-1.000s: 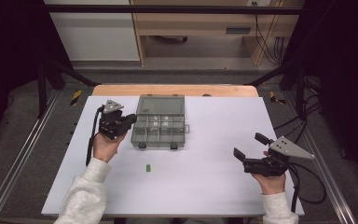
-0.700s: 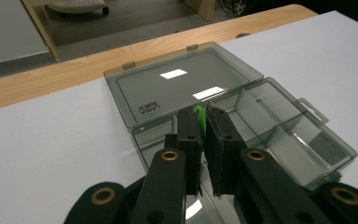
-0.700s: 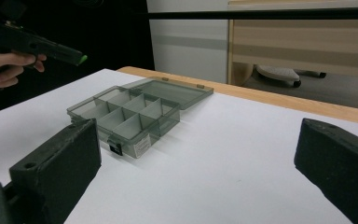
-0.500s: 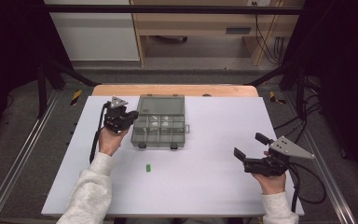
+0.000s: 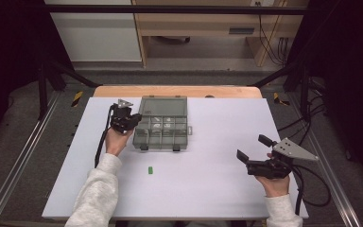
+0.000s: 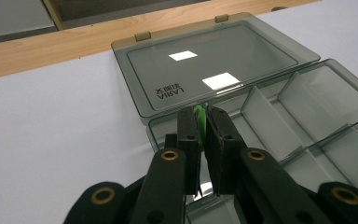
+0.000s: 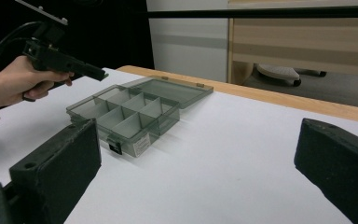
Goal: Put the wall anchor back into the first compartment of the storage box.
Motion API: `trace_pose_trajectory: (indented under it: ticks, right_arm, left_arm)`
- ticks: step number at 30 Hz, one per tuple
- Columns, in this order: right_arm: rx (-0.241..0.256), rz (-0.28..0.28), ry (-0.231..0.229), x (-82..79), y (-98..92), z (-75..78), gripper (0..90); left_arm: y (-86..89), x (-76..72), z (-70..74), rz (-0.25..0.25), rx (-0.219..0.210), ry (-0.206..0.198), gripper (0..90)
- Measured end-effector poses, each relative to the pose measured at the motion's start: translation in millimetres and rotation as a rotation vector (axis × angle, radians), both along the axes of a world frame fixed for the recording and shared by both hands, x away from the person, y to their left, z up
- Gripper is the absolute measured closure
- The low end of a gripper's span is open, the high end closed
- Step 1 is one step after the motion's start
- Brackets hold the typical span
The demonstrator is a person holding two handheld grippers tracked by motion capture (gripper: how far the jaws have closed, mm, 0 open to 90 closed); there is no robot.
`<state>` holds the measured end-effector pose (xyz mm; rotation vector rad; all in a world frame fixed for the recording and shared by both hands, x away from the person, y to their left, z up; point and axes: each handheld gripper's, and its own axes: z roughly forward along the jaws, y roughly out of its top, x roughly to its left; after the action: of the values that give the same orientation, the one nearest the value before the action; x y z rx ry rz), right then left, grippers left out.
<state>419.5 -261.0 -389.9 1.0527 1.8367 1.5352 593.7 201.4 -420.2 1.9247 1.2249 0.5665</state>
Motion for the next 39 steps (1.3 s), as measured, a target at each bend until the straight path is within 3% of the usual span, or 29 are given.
trace_pose_trajectory:
  ticks: [9,12,16,18,20,23,27,34,39]
  right_arm:
    - [-0.001,0.0,-0.002,-0.3,-0.3,0.4,0.7]
    - [-0.002,0.0,-0.001,-0.4,-0.8,0.4,0.7]
    - [0.003,-0.004,-0.001,-0.8,-0.6,1.0,0.7]
    - [0.003,-0.003,-0.004,-0.8,-0.4,1.1,0.7]
    - [0.003,-0.002,-0.005,-0.9,0.0,1.1,0.7]
    - [0.002,-0.004,-0.005,-0.8,0.1,1.3,0.7]
    - [0.001,-0.005,-0.004,-1.1,0.2,1.4,0.7]
    - [0.002,-0.005,-0.003,-1.3,0.4,1.6,0.6]
    - [0.008,-0.004,0.0,-1.5,0.4,1.8,0.6]
  left_arm:
    - [-7.2,8.3,-16.0,0.005,0.019,0.046,83.5]
    - [-9.1,8.7,-18.8,-0.01,0.052,0.061,83.4]
    - [-13.5,8.5,-21.8,-0.01,0.064,0.071,83.2]
    - [-14.9,8.6,-22.6,-0.002,0.056,0.078,82.9]
    - [-13.6,8.0,-21.3,-0.007,0.075,0.09,79.7]
    - [-12.1,5.8,-17.4,-0.002,0.068,0.088,73.6]
    - [-9.2,-2.0,-4.6,0.008,0.028,0.047,65.2]
    - [-7.4,-26.5,23.4,-0.006,0.009,-0.038,41.1]
    - [-4.7,-46.4,34.1,-0.024,-0.054,-0.084,24.9]
